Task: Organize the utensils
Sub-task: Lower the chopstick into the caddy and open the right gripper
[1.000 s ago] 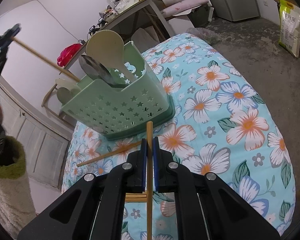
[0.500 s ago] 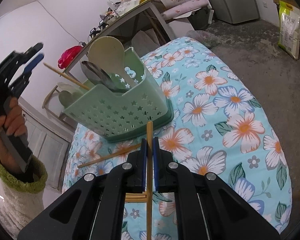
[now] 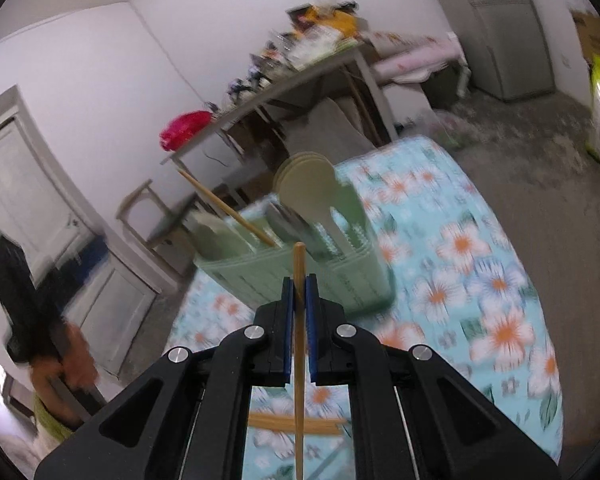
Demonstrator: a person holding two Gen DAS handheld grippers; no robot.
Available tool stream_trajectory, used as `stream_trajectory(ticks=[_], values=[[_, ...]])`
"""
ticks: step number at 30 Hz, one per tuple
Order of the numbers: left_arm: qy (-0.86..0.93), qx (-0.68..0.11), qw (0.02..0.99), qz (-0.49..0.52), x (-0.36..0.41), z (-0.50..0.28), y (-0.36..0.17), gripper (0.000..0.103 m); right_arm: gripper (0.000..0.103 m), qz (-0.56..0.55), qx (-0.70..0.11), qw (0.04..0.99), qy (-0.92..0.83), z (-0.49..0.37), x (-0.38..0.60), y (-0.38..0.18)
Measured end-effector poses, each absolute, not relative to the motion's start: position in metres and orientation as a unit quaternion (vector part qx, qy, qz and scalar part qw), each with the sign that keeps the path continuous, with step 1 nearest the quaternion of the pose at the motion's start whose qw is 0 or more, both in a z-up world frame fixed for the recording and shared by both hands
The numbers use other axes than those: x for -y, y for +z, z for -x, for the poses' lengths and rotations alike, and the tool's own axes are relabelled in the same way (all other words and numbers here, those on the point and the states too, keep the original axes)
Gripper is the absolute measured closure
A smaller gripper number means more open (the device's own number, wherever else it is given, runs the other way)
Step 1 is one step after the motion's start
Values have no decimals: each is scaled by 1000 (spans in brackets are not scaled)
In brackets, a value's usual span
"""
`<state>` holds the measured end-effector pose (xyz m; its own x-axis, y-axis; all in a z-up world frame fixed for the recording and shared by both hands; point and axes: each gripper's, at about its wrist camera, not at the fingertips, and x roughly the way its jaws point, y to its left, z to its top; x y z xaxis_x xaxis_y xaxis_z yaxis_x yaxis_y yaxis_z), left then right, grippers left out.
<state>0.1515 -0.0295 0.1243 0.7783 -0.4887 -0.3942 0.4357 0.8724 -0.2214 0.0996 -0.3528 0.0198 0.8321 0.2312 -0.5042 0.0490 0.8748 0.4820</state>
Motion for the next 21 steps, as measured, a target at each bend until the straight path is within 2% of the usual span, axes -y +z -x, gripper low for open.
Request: stream_trajectory(ticks=[14, 21], values=[[-156, -297, 941, 53, -41, -107, 53, 19, 97, -138, -119, 980, 75, -144, 335, 159], [-133, -313, 939, 49, -51, -96, 38, 16, 97, -96, -92, 990, 40, -181, 323, 170]])
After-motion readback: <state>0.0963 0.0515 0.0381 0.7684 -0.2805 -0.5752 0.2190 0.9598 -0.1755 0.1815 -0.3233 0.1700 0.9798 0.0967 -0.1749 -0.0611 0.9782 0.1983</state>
